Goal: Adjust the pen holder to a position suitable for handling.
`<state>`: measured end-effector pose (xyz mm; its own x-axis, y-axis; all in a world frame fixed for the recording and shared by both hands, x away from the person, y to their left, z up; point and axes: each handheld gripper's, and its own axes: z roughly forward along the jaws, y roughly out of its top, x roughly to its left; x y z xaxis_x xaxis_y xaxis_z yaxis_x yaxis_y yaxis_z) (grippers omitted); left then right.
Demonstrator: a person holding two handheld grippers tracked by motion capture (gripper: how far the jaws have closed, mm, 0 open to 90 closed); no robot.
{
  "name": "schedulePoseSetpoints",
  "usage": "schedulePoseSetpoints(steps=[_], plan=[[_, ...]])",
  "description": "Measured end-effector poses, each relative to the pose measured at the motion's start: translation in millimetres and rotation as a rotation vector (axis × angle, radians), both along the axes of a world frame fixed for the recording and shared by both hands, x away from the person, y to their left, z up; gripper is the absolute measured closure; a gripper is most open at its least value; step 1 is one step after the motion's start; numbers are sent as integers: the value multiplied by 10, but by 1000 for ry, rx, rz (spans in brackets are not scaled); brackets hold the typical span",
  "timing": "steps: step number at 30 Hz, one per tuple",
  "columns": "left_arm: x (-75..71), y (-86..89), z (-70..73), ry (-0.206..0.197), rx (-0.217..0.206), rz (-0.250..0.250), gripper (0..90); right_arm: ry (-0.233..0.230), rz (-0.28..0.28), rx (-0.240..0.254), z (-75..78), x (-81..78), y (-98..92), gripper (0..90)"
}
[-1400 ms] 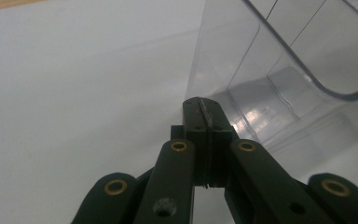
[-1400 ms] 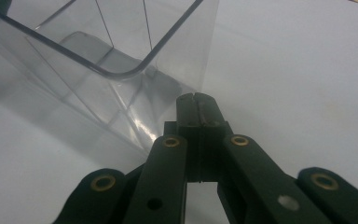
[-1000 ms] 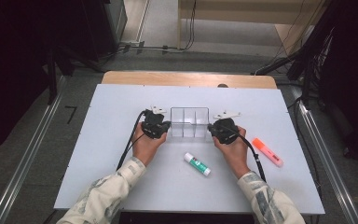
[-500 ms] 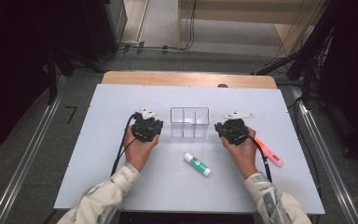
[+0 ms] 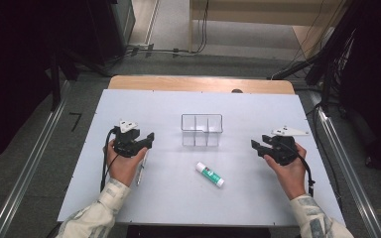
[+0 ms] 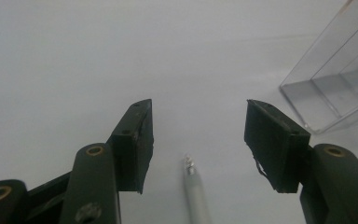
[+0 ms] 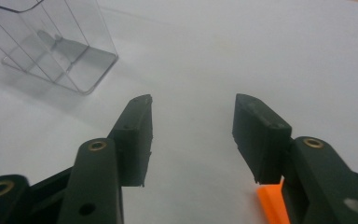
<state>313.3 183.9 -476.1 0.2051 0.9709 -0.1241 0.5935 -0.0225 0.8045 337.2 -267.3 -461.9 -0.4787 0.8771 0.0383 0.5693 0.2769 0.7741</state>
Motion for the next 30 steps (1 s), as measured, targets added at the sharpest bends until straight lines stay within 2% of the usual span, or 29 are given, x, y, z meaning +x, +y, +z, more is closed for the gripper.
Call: schedulePoseSetpoints(steps=[1,2,3,5,9,12,13,18,21,26,30], plan=[[-43,60,-8,11,0,11,395,-7,-1,2,6,-45,-67,409],[-43,60,-8,11,0,11,395,-7,-1,2,6,-45,-67,409],[-95,127,-18,17,-9,16,393,-3,-10,-3,0,-90,-152,373],[-122,163,-22,24,-12,18,378,1,-16,-5,-5,-106,-181,354],[-225,300,-30,26,-17,46,363,18,-36,-18,-65,-192,-362,299],[-303,406,-34,27,-15,65,347,32,-50,-27,-89,-227,-436,294],[-324,436,-39,25,-20,72,337,42,-70,-22,-96,-281,-524,292],[-379,548,-42,28,-31,105,336,36,-109,-3,-84,-358,-661,291],[-388,583,-27,15,-47,127,319,31,-123,10,-78,-366,-702,291],[-396,585,-2,0,-47,137,320,38,-115,2,-94,-361,-678,291],[-383,606,-16,31,-49,145,325,35,-117,3,-93,-355,-680,291]])
